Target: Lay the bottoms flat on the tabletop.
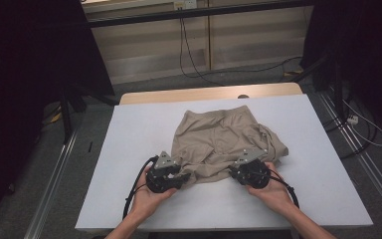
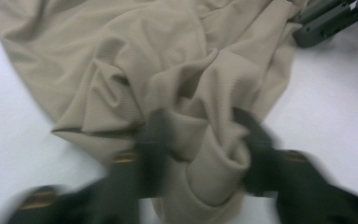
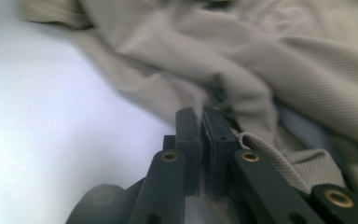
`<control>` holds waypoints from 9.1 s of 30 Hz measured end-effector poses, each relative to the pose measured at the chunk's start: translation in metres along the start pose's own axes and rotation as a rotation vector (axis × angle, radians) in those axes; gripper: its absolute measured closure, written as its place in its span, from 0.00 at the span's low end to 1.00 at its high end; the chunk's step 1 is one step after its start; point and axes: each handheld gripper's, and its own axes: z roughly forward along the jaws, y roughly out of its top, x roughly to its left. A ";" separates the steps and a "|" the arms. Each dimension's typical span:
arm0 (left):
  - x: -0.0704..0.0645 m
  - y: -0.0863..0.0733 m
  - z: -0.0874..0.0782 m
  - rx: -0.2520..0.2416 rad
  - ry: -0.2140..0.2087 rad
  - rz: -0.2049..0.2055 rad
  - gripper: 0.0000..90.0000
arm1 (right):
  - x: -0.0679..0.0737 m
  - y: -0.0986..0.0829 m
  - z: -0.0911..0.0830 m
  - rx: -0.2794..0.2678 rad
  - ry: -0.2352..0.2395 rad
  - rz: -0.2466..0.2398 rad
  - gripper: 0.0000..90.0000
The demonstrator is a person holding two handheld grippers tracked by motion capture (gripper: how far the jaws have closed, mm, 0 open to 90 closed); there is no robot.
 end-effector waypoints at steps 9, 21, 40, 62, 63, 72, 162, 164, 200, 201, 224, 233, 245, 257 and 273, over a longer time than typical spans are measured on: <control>-0.019 0.004 -0.016 -0.062 -0.102 -0.004 0.92 | 0.041 0.003 -0.009 -0.030 0.175 -0.059 0.97; -0.039 0.009 0.000 -0.054 -0.131 0.016 0.81 | 0.031 0.013 -0.029 -0.153 0.165 -0.002 0.65; 0.003 0.003 -0.033 -0.203 -0.003 -0.105 0.31 | 0.040 0.011 0.008 -0.022 0.194 -0.044 0.96; 0.018 -0.004 -0.024 -0.151 0.085 -0.108 0.20 | 0.080 0.048 0.056 -0.055 0.121 -0.080 0.18; 0.017 -0.004 -0.023 -0.149 0.084 -0.107 0.20 | 0.081 0.048 0.057 -0.056 0.112 -0.083 0.21; 0.017 -0.005 -0.022 -0.141 0.084 -0.103 0.20 | 0.072 0.033 0.034 -0.048 0.198 -0.043 0.88; 0.002 0.008 0.005 -0.006 0.065 -0.076 0.93 | 0.009 -0.006 -0.016 -0.023 -0.053 0.034 0.74; 0.001 0.008 -0.002 -0.034 0.040 -0.063 0.80 | 0.016 -0.003 -0.023 -0.062 -0.029 0.021 0.68; -0.074 -0.040 -0.045 0.176 -0.195 0.088 1.00 | 0.079 -0.030 -0.040 0.011 0.241 -0.075 0.98; -0.076 -0.042 -0.047 0.181 -0.207 0.083 1.00 | 0.082 -0.031 -0.042 0.009 0.244 -0.082 0.98; -0.048 -0.029 -0.019 0.160 -0.037 0.065 0.54 | 0.058 -0.023 -0.023 0.007 0.093 -0.039 0.82; -0.053 -0.030 -0.026 0.181 -0.022 0.077 1.00 | 0.070 -0.032 -0.039 0.034 0.093 -0.033 1.00; -0.048 -0.044 -0.052 0.185 -0.043 0.001 1.00 | 0.085 -0.033 -0.041 -0.002 0.167 -0.036 0.99; -0.030 -0.038 -0.050 0.023 -0.041 -0.063 0.59 | 0.016 -0.021 -0.070 -0.139 -0.010 0.100 0.58; -0.023 -0.036 -0.043 -0.032 0.007 -0.051 0.24 | -0.092 -0.023 -0.073 -0.147 -0.258 0.281 0.76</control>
